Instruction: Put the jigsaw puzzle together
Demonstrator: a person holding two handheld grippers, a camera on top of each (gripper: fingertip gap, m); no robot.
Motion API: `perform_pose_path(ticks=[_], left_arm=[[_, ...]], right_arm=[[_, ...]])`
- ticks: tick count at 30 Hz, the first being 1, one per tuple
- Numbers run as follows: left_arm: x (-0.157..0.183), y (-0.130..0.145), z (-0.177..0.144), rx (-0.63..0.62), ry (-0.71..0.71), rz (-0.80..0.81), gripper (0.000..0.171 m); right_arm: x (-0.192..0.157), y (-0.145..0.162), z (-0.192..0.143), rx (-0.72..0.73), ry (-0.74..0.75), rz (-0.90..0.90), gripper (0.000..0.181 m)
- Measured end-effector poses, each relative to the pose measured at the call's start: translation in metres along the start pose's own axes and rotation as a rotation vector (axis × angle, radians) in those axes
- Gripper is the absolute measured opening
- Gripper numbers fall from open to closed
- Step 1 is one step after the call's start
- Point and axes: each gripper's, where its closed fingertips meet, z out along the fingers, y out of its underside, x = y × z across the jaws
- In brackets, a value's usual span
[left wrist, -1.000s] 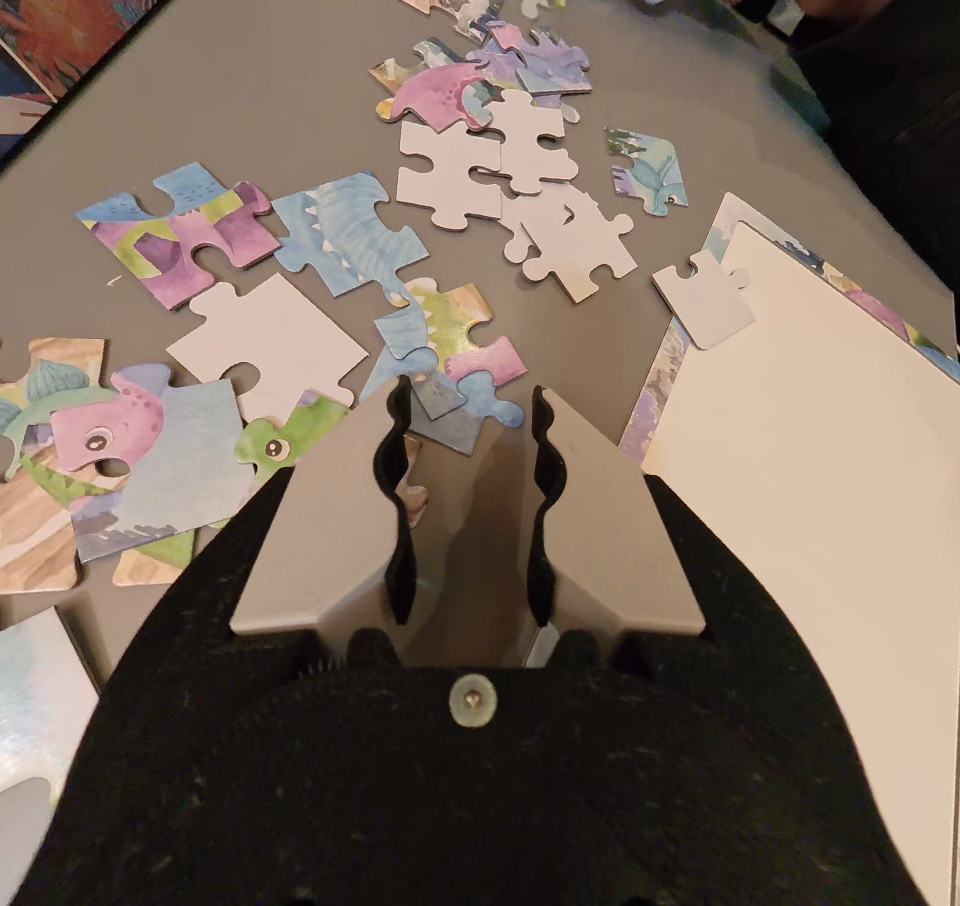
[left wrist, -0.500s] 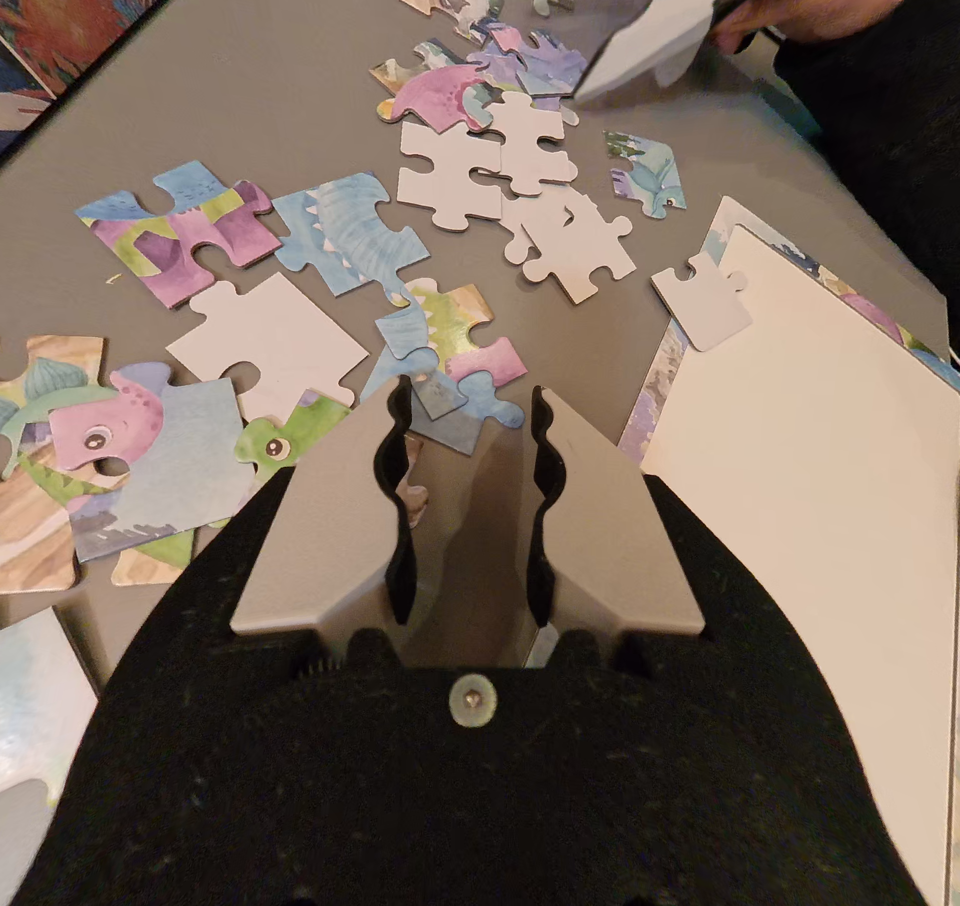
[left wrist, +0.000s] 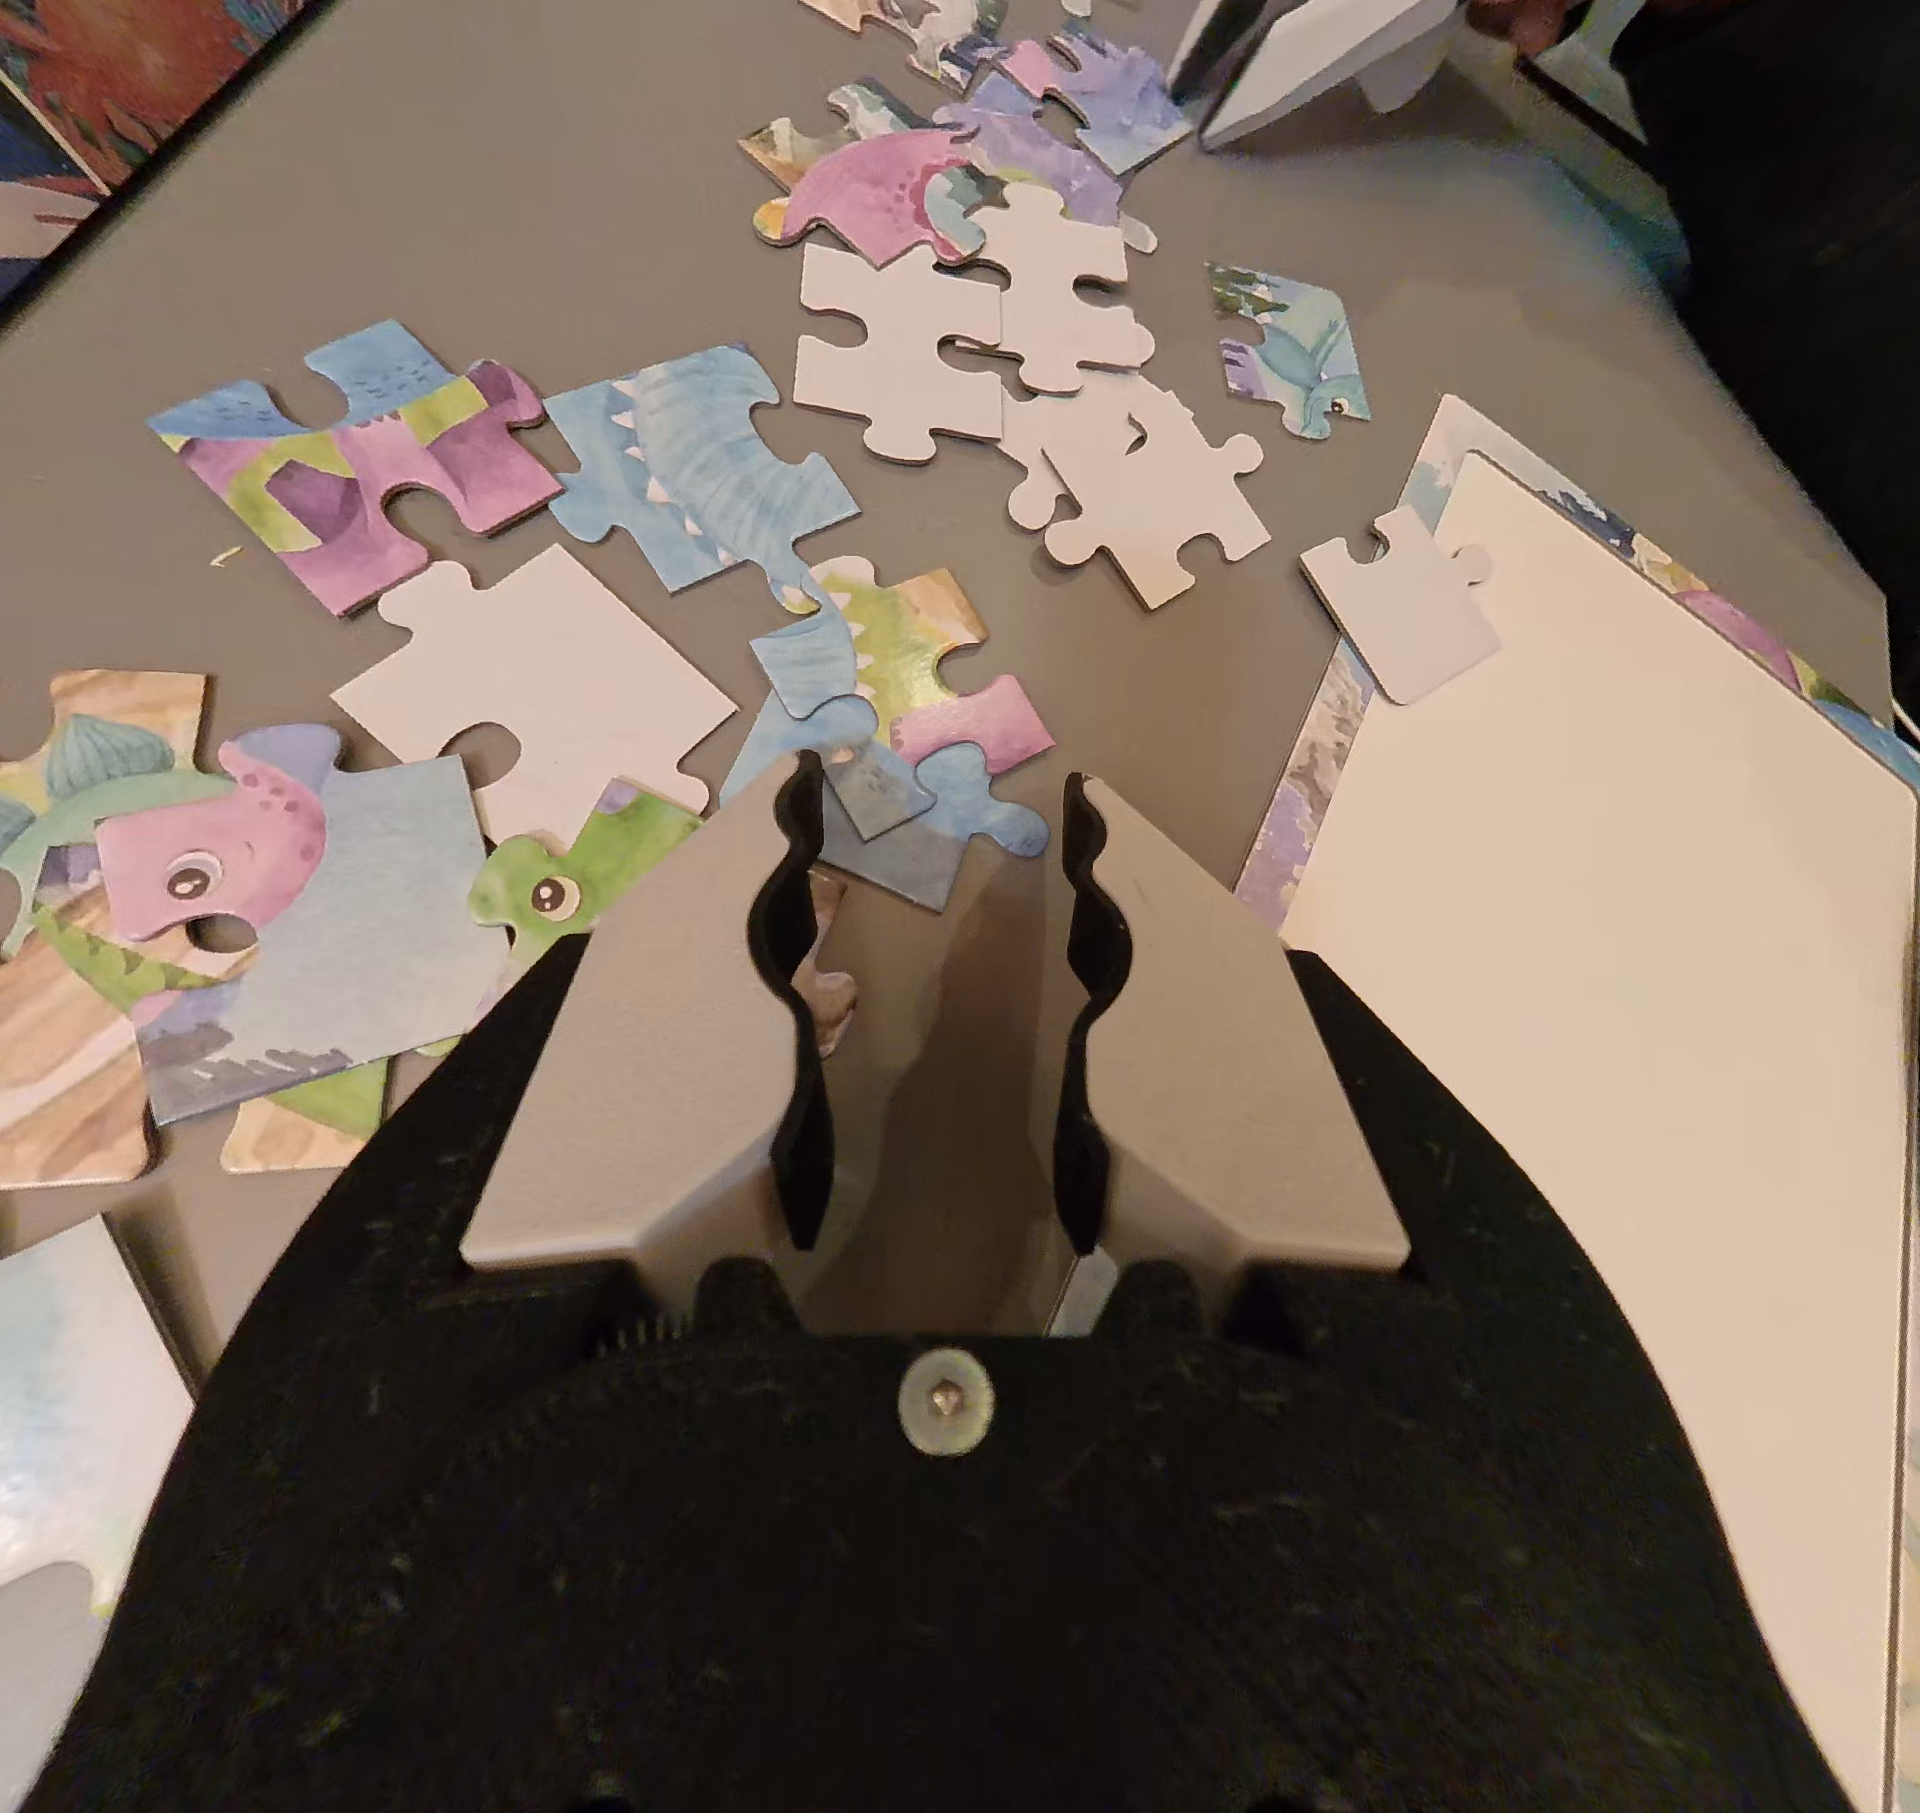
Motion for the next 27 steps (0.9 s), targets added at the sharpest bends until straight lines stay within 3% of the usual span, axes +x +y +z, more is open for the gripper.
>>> perform_pose_path(ticks=[3,6,11,15,19,23,27], left_arm=[[0.0,0.0,0.0,0.0,0.001,-0.001,0.044],[0.0,0.0,0.0,0.0,0.001,-0.001,0.044],[0.0,0.0,0.0,0.001,0.003,-0.003,0.044],[0.0,0.0,0.0,0.001,0.003,-0.003,0.044],[0.0,0.0,0.0,0.001,0.003,-0.003,0.044],[0.0,0.0,0.0,0.001,0.002,-0.002,0.044],[0.0,0.0,0.0,0.001,0.003,-0.003,0.044]], right_arm=[[-0.001,-0.012,-0.008,0.083,-0.009,0.0,0.016],[0.001,-0.035,-0.01,0.203,0.022,-0.003,0.04],[0.005,-0.036,0.015,0.161,0.108,-0.043,0.057],[0.002,-0.027,0.023,0.113,0.053,-0.002,0.054],[0.006,-0.016,0.013,0.085,0.047,0.005,0.033],[0.005,-0.009,0.004,0.071,0.008,0.039,0.036],[0.018,-0.036,-0.009,0.239,0.065,0.074,0.053]])
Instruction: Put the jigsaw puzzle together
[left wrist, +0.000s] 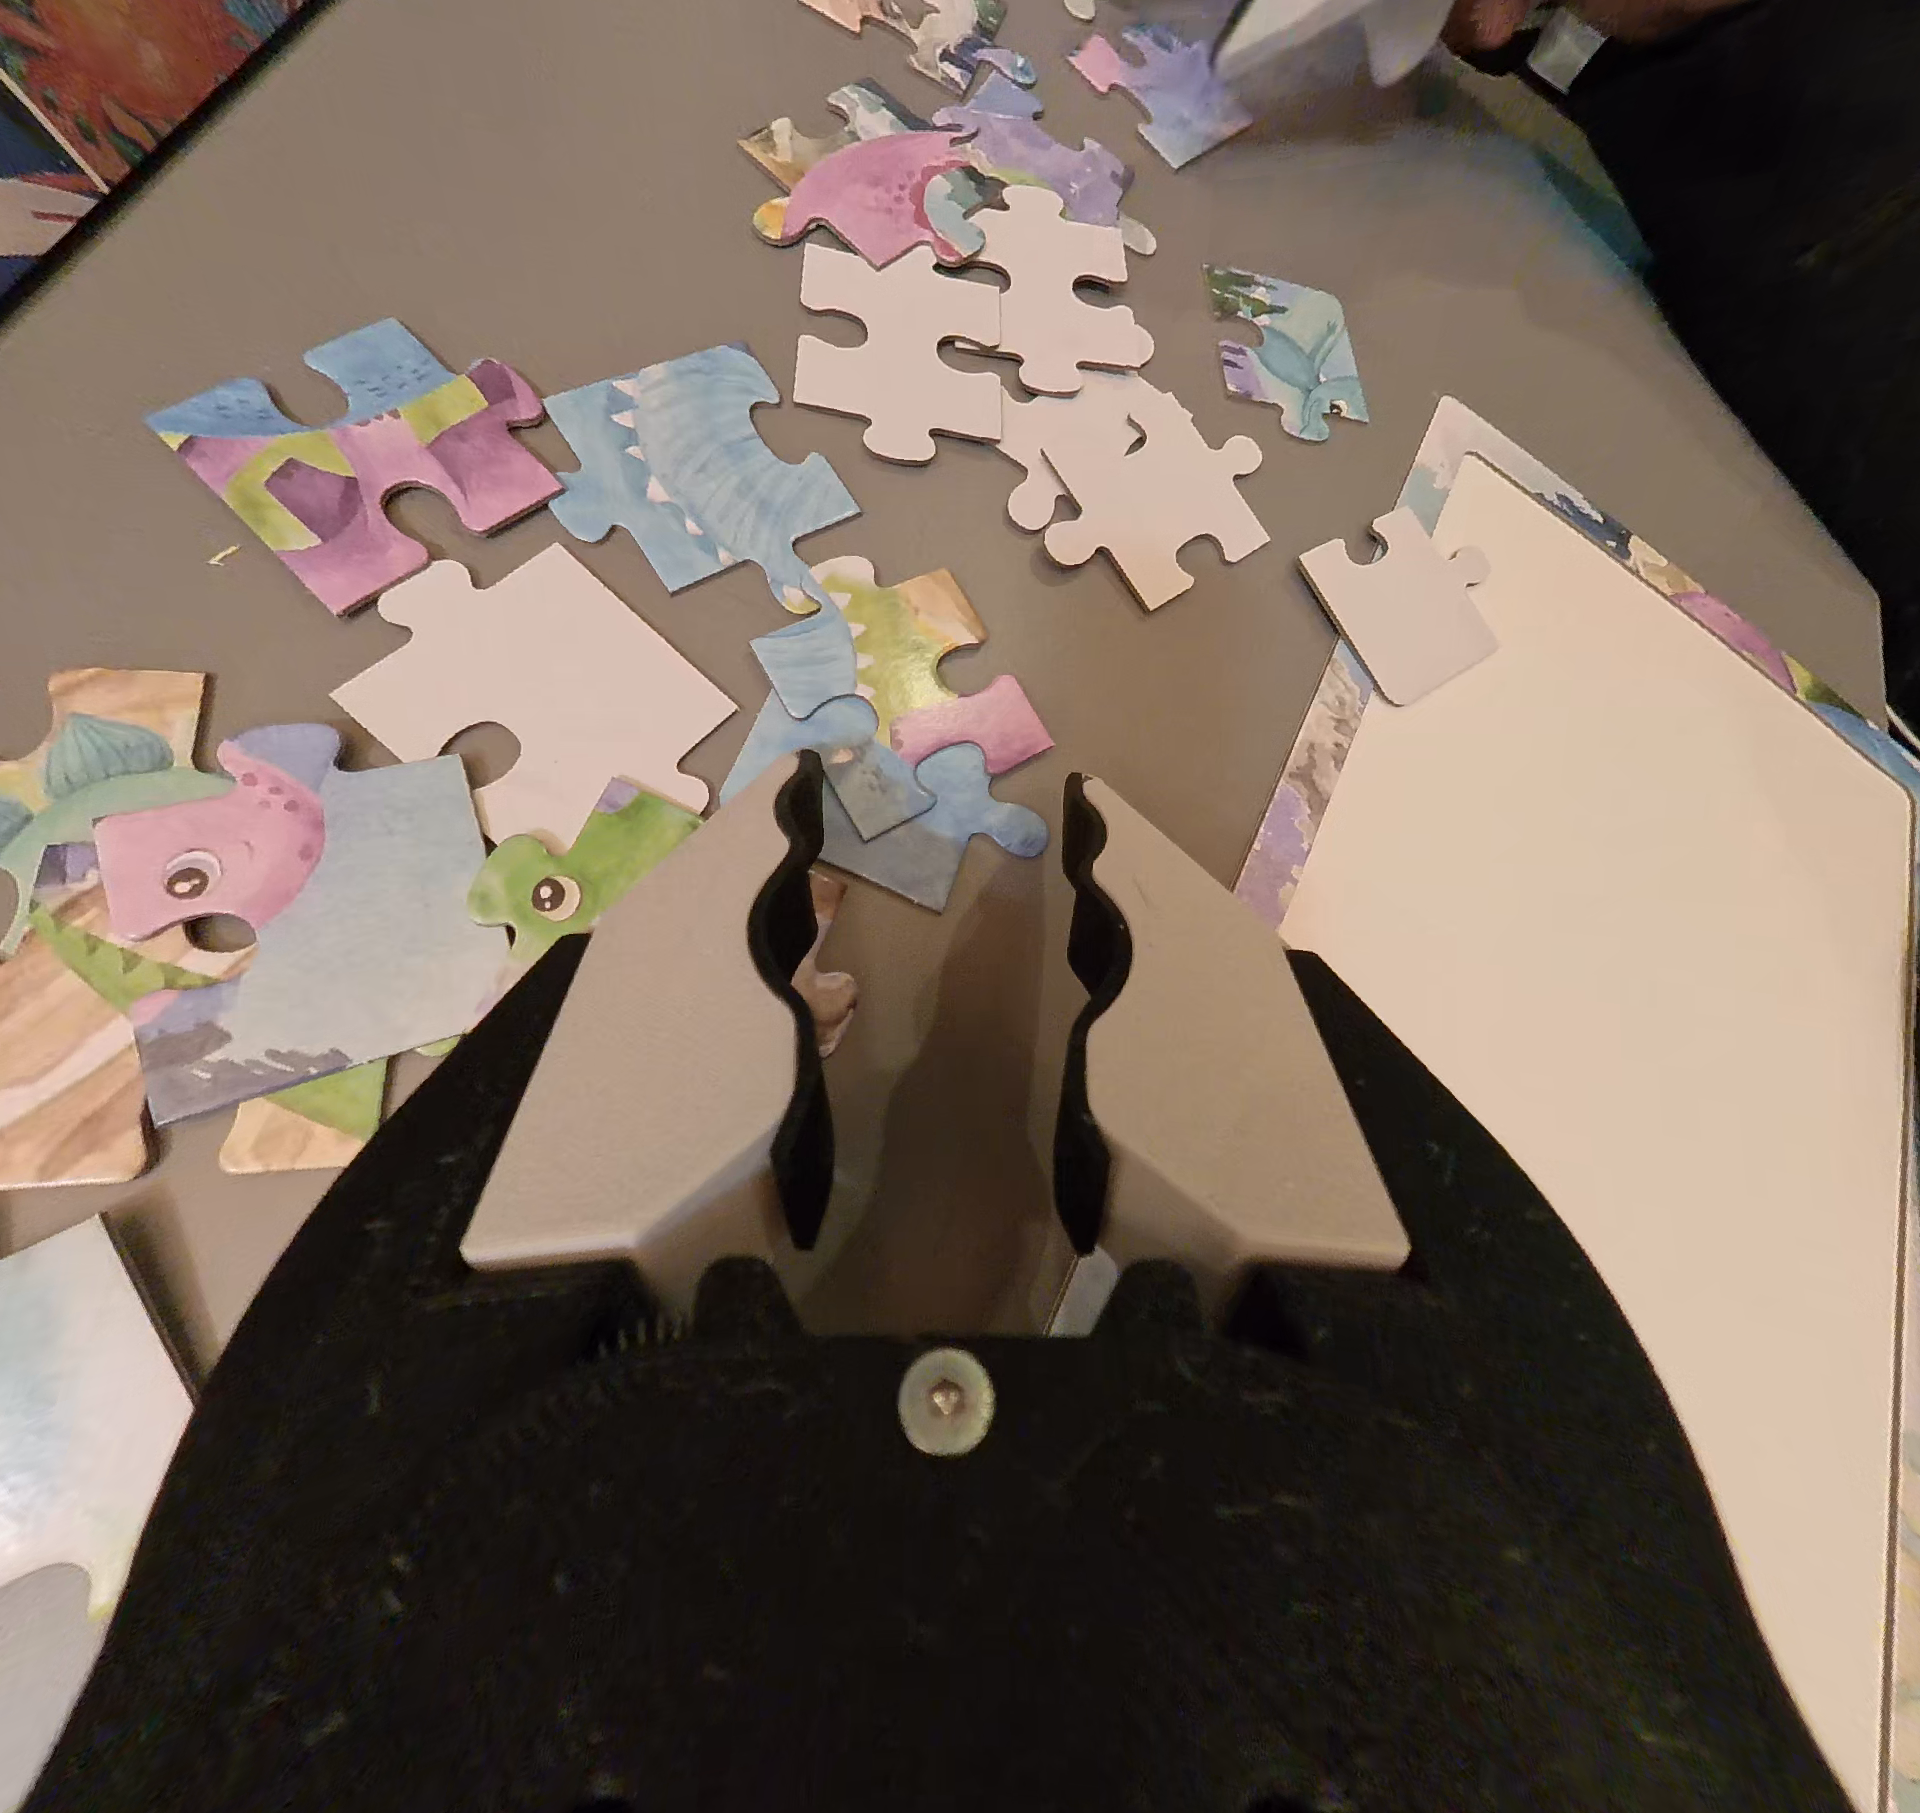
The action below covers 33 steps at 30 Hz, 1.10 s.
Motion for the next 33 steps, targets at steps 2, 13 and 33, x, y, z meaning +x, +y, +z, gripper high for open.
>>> perform_pose_path(ticks=[2,13,33], left_arm=[[0.0,0.0,0.0,0.001,0.003,-0.003,0.044],[0.0,0.0,0.0,0.002,0.007,-0.008,0.043],[0.0,0.0,0.0,0.003,0.009,-0.01,0.044]], right_arm=[[0.027,-0.012,-0.003,0.076,0.138,0.039,0.057],[0.117,0.003,0.034,-0.096,0.436,0.301,0.072],[0.097,0.002,0.038,-0.133,0.366,0.231,0.05]])
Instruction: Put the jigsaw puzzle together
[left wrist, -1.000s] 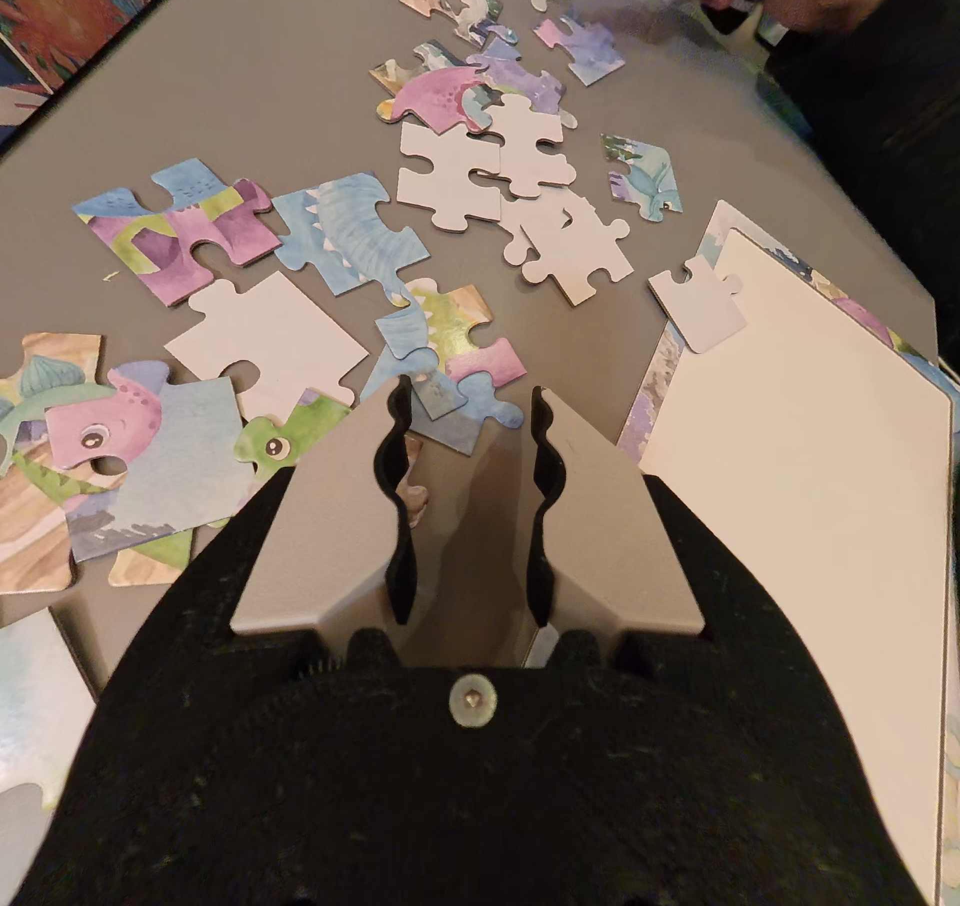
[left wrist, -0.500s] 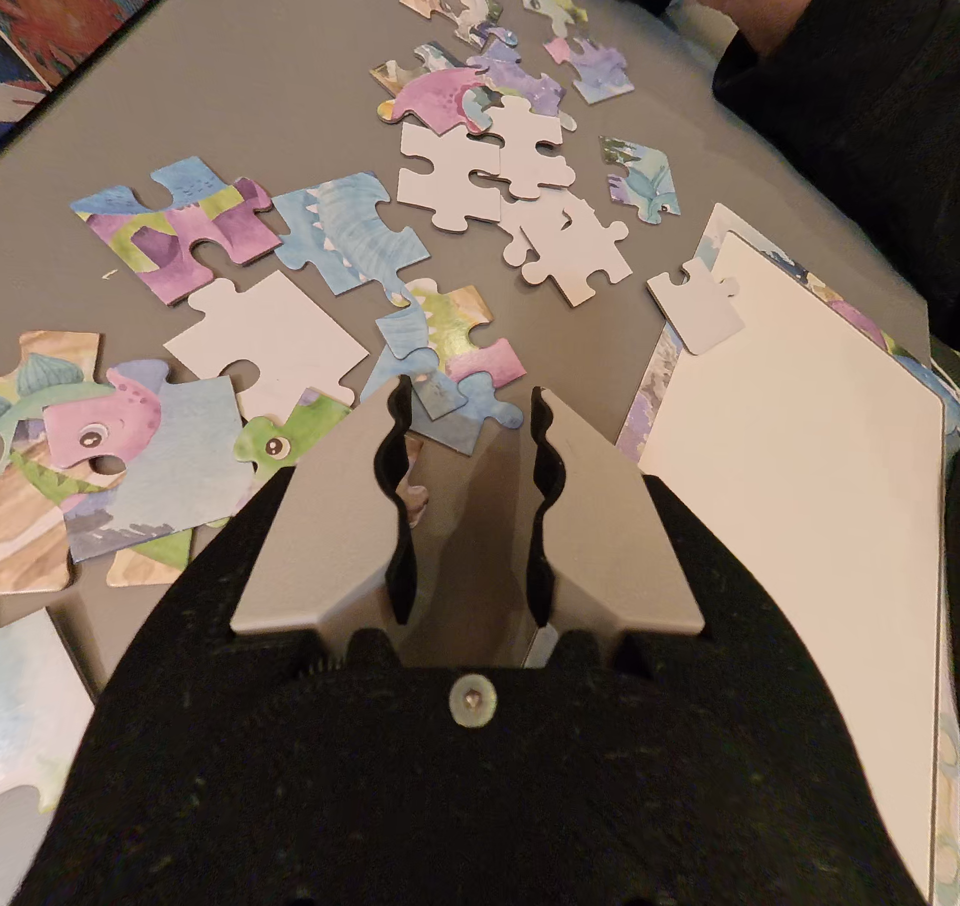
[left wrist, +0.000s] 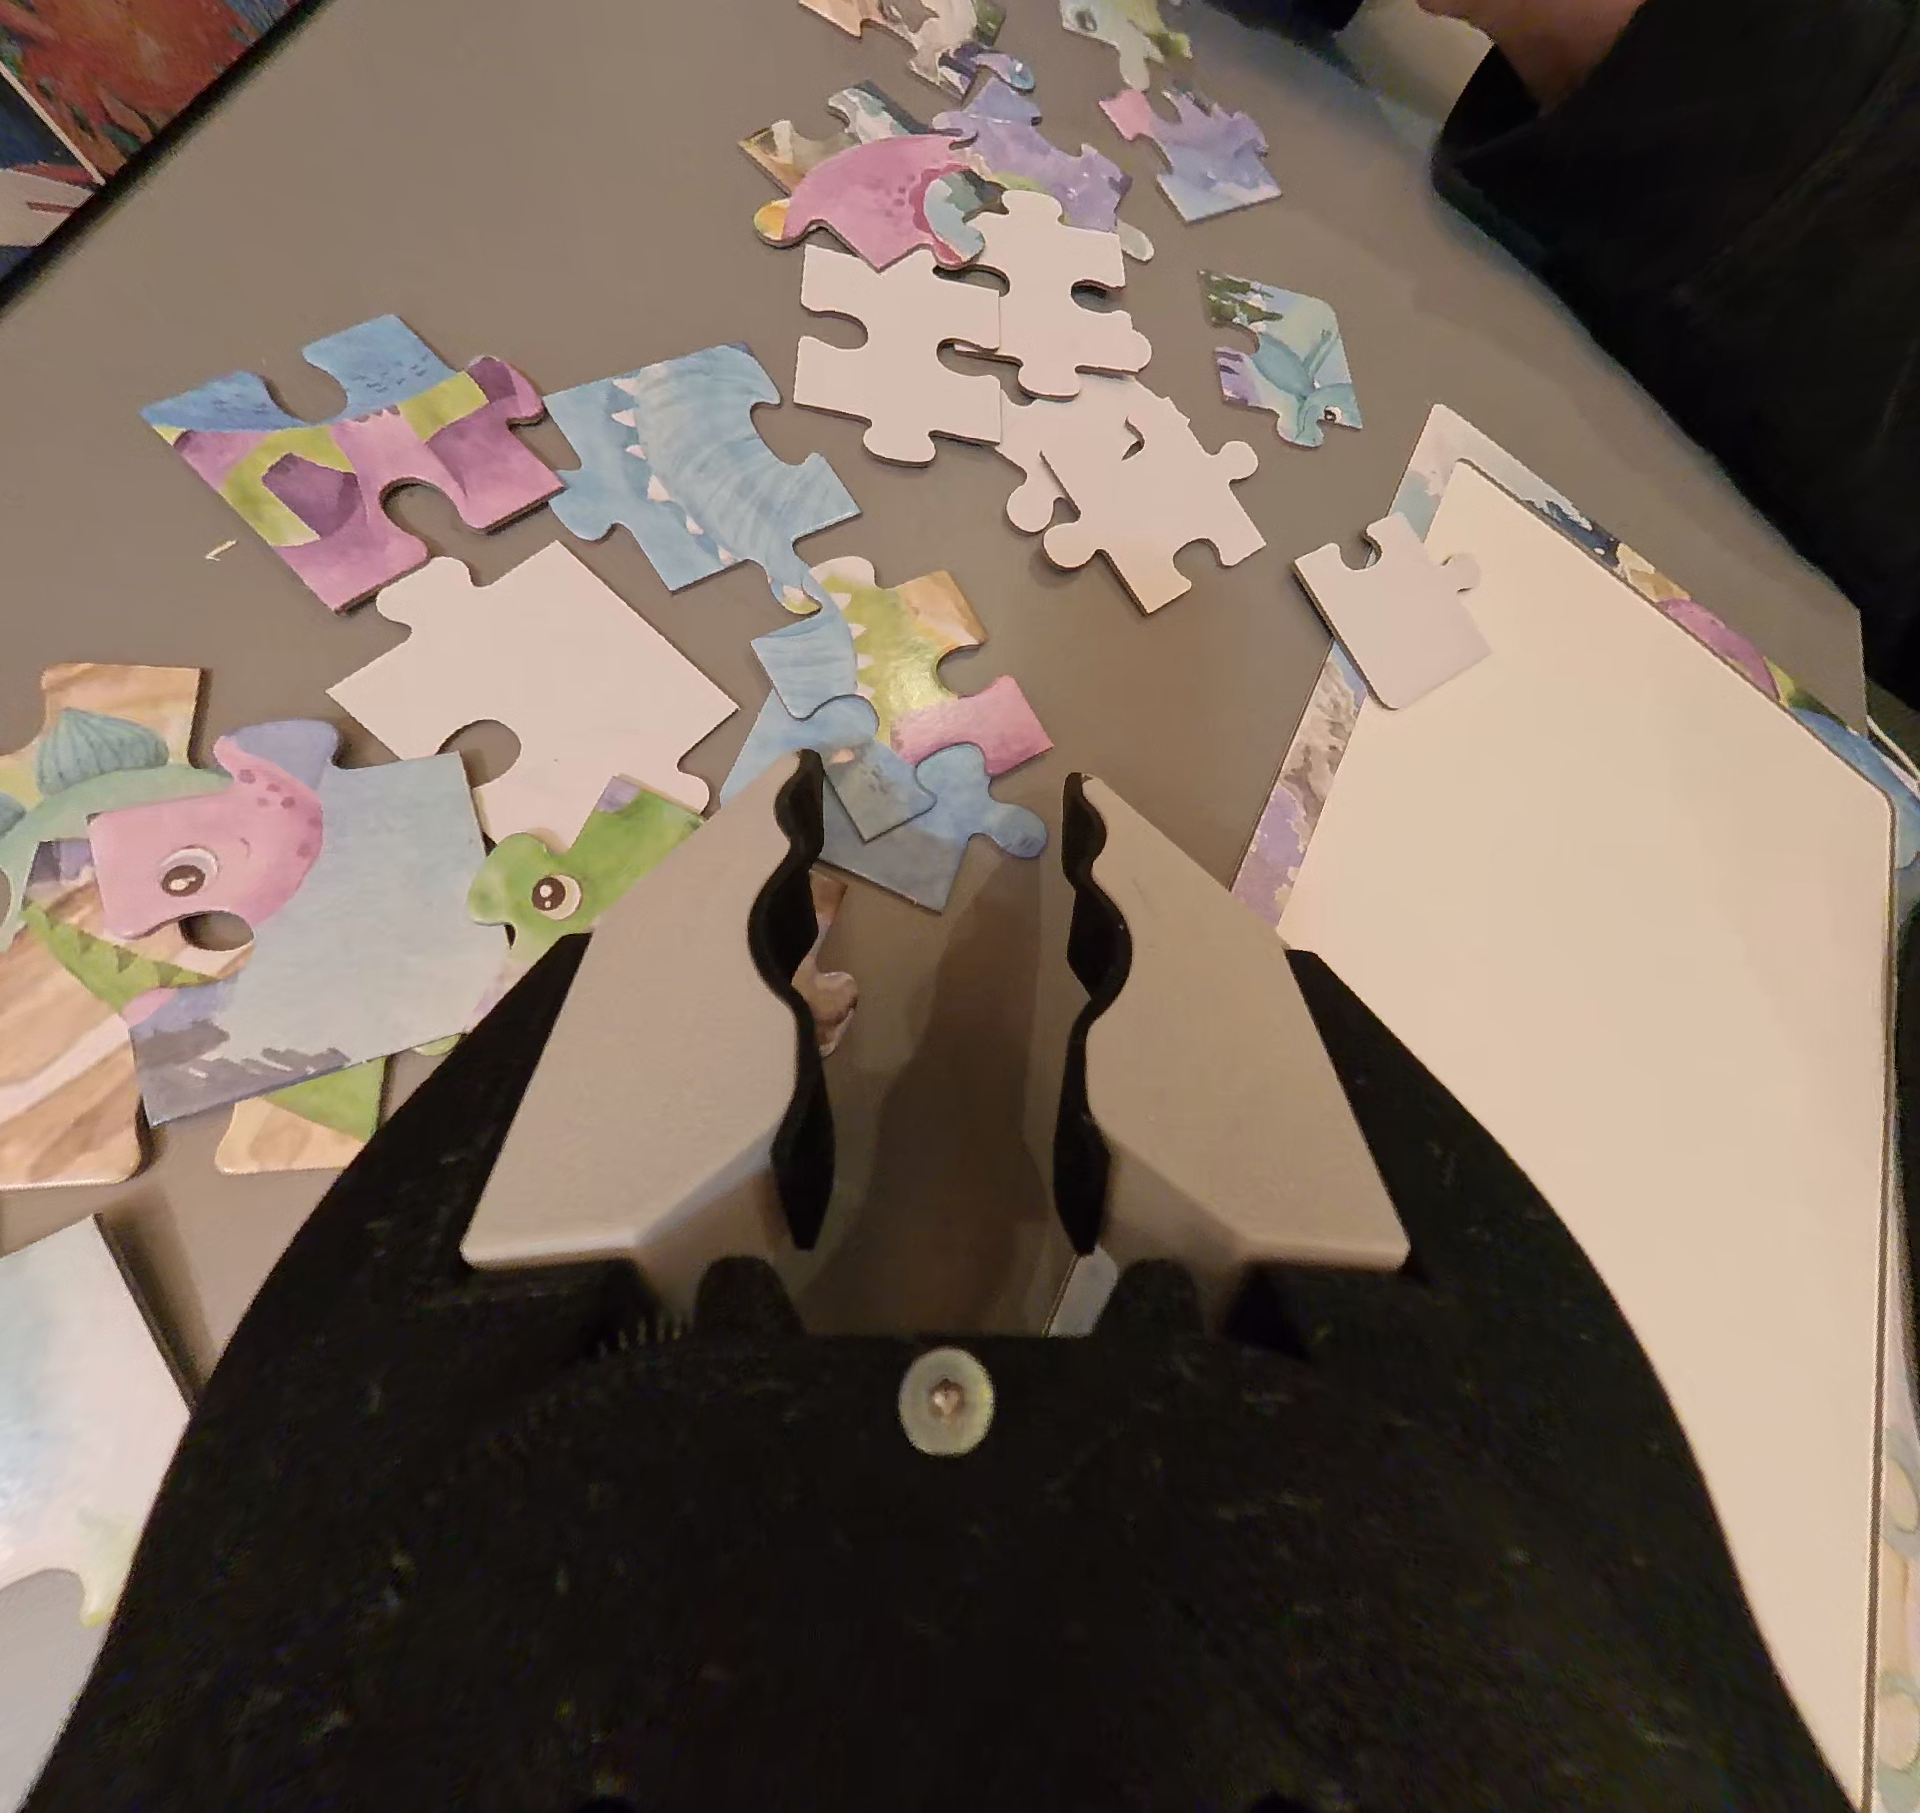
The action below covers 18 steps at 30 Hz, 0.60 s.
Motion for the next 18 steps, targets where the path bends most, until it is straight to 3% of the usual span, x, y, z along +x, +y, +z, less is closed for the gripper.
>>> perform_pose_path(ticks=[10,12,18], left_arm=[[0.0,0.0,0.0,0.001,0.004,-0.004,0.043],[0.0,0.0,0.0,0.002,0.005,-0.005,0.043],[0.0,0.0,0.0,0.002,0.005,-0.006,0.043]], right_arm=[[0.007,-0.033,0.007,0.112,0.054,-0.034,0.051],[0.01,-0.029,0.011,0.07,0.081,-0.039,0.07],[-0.042,-0.024,-0.015,0.078,-0.081,-0.094,0.064]])
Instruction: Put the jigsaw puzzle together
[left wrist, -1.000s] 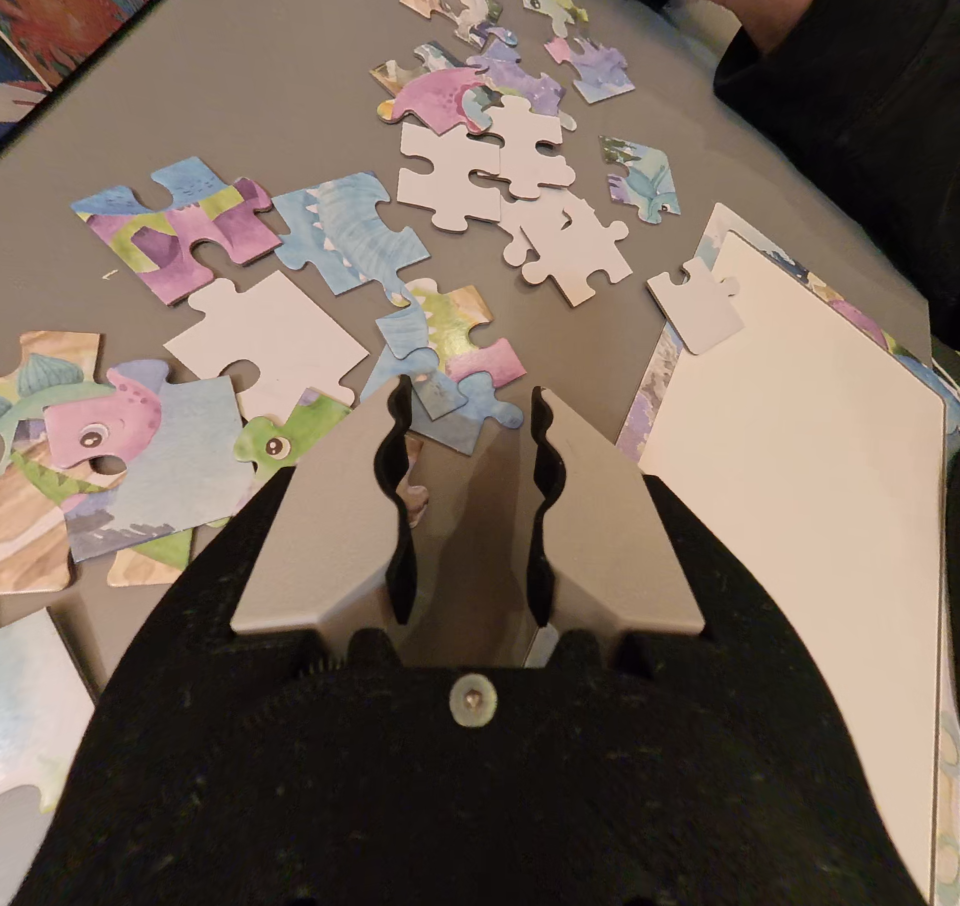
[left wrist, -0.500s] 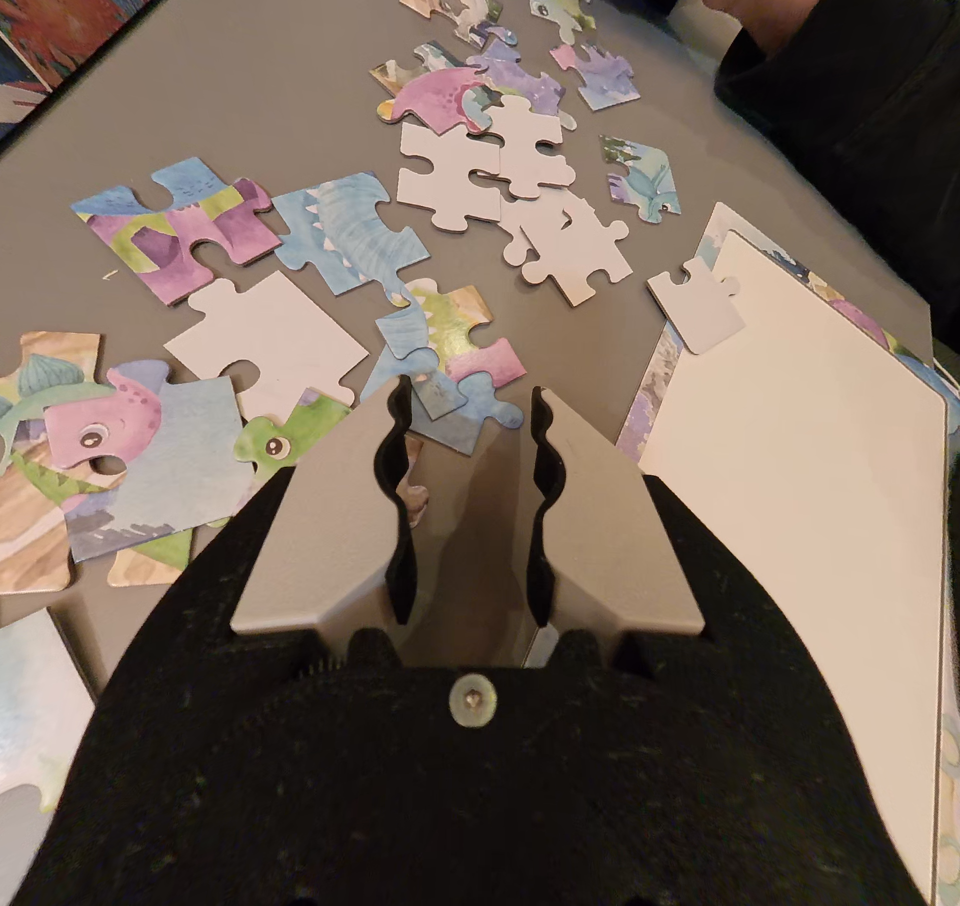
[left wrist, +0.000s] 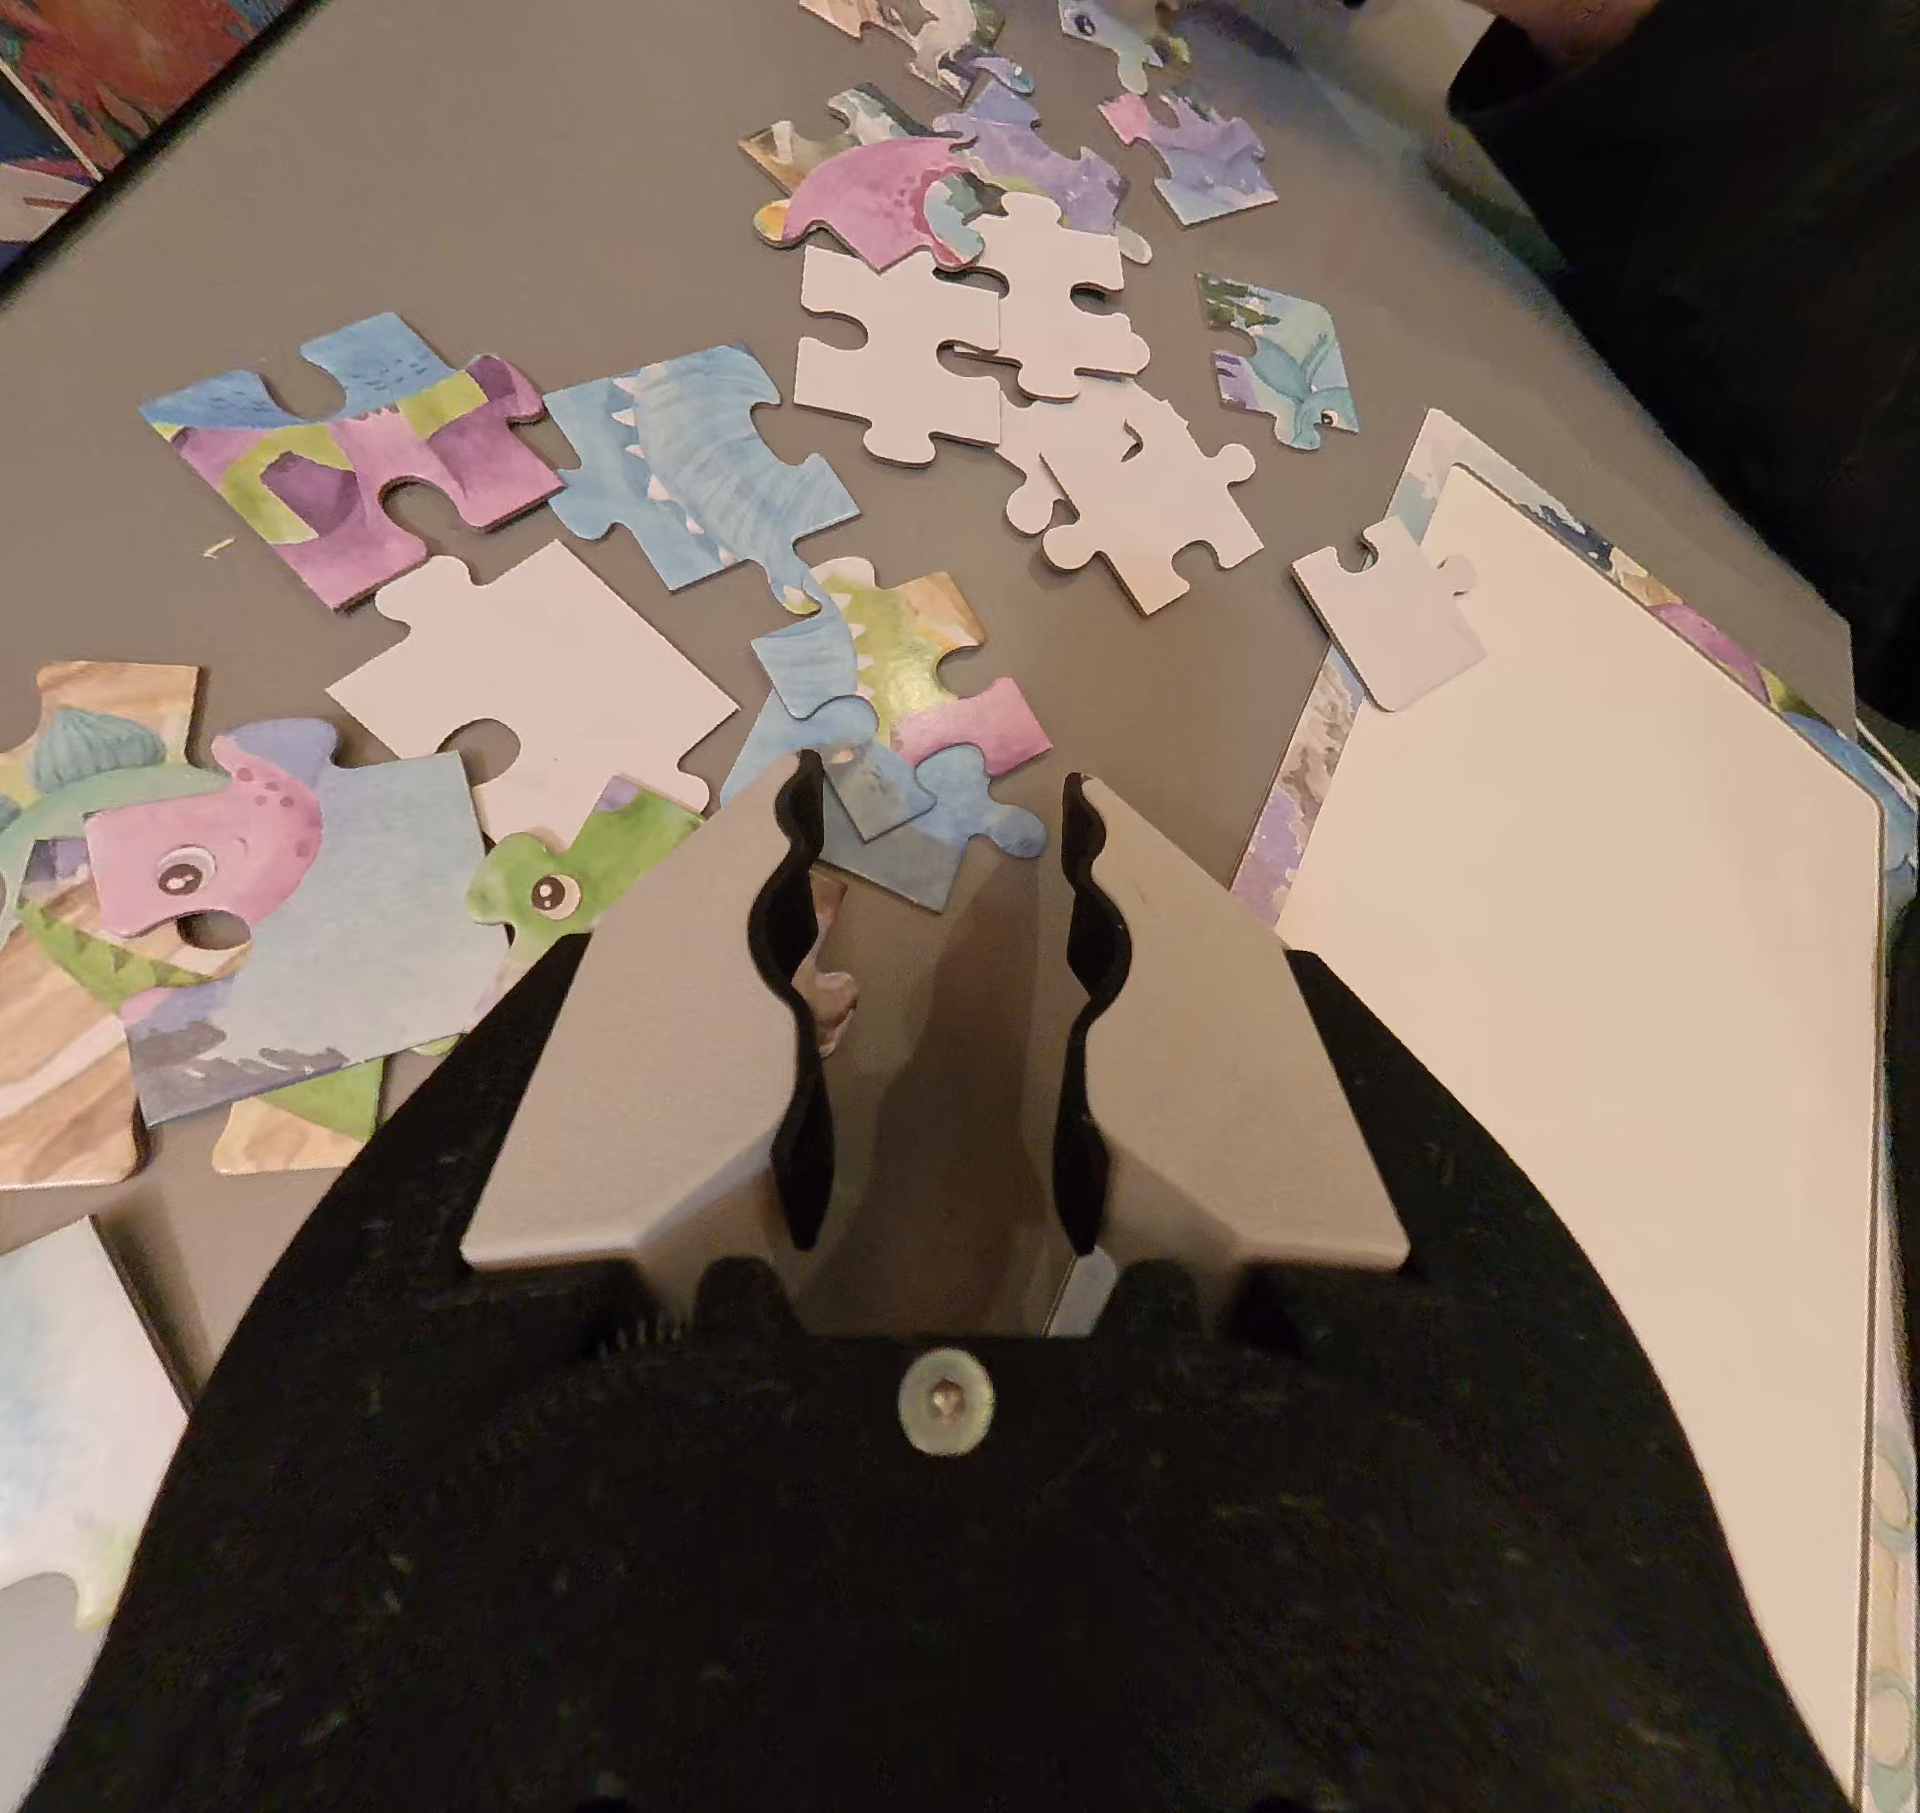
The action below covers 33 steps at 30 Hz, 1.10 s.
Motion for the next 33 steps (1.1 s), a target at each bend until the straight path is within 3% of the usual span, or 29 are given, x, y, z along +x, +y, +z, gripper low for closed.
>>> perform_pose_path(ticks=[7,12,21,27,30,33], left_arm=[[0.0,0.0,0.0,-0.001,-0.003,0.003,0.043],[0.0,0.0,0.0,-0.001,-0.002,0.002,0.043],[0.0,0.0,0.0,0.001,0.004,-0.004,0.043],[0.0,0.0,0.0,0.002,0.007,-0.007,0.043],[0.0,0.0,0.0,0.003,0.008,-0.008,0.043],[0.0,0.0,0.0,0.003,0.01,-0.01,0.043]], right_arm=[[-0.101,-0.009,-0.008,0.068,-0.426,-0.125,0.062],[-0.107,0.012,0.013,-0.047,-0.324,-0.267,0.063],[-0.102,0.014,0.018,-0.061,-0.344,-0.174,0.043],[-0.097,0.014,0.023,-0.07,-0.279,-0.225,0.059],[-0.086,0.006,0.03,-0.055,-0.194,-0.238,0.043],[-0.086,0.0,0.038,-0.055,-0.2,-0.219,0.024]])
